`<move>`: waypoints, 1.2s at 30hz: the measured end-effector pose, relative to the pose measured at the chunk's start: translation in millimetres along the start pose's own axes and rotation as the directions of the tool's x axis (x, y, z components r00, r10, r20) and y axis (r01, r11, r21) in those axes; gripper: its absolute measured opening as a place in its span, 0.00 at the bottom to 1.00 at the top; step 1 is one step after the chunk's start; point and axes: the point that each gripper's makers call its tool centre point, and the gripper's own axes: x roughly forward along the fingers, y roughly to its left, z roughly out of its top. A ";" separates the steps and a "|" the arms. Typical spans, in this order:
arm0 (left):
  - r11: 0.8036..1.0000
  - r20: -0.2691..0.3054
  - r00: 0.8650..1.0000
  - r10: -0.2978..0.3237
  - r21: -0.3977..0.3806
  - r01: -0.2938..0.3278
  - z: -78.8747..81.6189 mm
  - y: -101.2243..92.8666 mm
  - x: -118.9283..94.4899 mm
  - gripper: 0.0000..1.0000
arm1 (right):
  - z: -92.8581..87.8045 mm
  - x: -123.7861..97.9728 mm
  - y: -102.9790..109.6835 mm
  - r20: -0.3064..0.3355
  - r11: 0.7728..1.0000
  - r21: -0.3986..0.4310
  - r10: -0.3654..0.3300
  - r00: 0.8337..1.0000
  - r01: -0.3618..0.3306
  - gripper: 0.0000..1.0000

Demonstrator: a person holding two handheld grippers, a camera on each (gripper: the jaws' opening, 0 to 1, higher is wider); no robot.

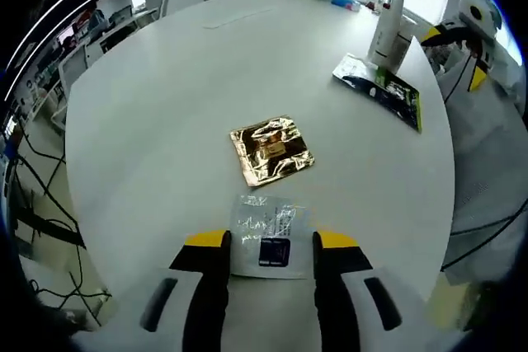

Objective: Arrange the skincare products in the storage area until every visible bottle or jar stands upright without overlapping.

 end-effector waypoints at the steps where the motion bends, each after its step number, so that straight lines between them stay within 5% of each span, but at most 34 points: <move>1: 1.000 -0.002 1.000 -0.005 0.007 0.005 0.1 -0.7 0.4 0.39 | -0.2 -0.1 0.2 -0.001 1.000 -0.001 0.001 1.000 -0.001 0.57; 7: 0.998 -0.002 1.000 -0.031 0.046 0.031 5.7 -14.2 3.2 0.39 | -1.1 -1.6 -0.6 -0.005 1.000 0.003 -0.003 1.000 0.003 0.57; 19: 0.988 0.014 0.995 -0.104 0.118 0.101 32.3 -78.3 3.4 0.39 | -3.2 -6.6 -4.5 -0.006 1.000 0.008 -0.018 1.000 0.018 0.57; 36: 0.964 0.056 0.978 -0.202 0.185 0.189 58.7 -113.6 15.3 0.39 | -6.9 -11.1 -7.1 -0.009 1.000 0.009 -0.029 1.000 0.029 0.57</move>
